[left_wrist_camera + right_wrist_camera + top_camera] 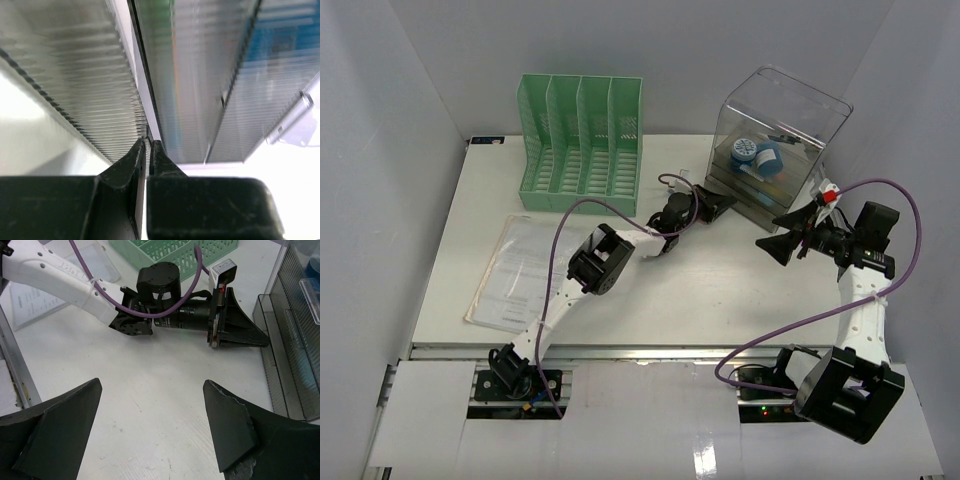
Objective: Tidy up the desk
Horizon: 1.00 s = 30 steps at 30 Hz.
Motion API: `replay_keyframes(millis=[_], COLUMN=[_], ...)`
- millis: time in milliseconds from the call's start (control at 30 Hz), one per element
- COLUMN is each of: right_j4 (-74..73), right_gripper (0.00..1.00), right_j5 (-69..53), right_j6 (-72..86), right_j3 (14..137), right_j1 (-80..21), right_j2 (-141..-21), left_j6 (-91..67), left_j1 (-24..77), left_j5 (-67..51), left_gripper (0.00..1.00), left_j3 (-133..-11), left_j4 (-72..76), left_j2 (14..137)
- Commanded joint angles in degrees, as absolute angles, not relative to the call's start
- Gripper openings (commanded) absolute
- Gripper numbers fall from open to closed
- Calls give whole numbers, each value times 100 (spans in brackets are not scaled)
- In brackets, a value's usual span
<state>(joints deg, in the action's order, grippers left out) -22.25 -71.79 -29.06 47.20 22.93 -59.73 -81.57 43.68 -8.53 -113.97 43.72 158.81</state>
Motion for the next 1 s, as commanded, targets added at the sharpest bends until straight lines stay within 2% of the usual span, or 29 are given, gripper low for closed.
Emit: replay_keyframes(millis=[0,100,167,267,533,767,967], right_j4=[-2115,-2067,-2008,-1848,-1852,-2847,-3230], right_gripper=[89,89,89,89,90,91,92], right_j5=[-7271,-7238,-7201,-7173,-6974,-6242,-5635], right_j6=[-2915,-2889,-2844,-2761,-2948,-4087,-4421], right_j3=[4696,4655,4610,4520,4438,4918,5647], right_j1=[2341,2347,2347,2338,2191,1641,1356], right_j2=[-5909,-5887,-5872,-5829,-5792,-6123,-6603], left_j6=[-7517,-7277,-7284,-7304,-6971,-5883,-4880], left_j1=[4362,4361,4368,4343,4274,4271,4271], left_j5=[-1005,-1127,-1143,-1193,-1393,-1583,-1522], left_gripper=[4,4,8,27,62,70,71], left_j3=[-10271,-9855,-9630,-9478,-8851,-7876,-6681], left_j4=[4327,4313,4364,4317,4409,4428,3959], left_j2=[15011,14676,14536,14408,13810,12537,10948])
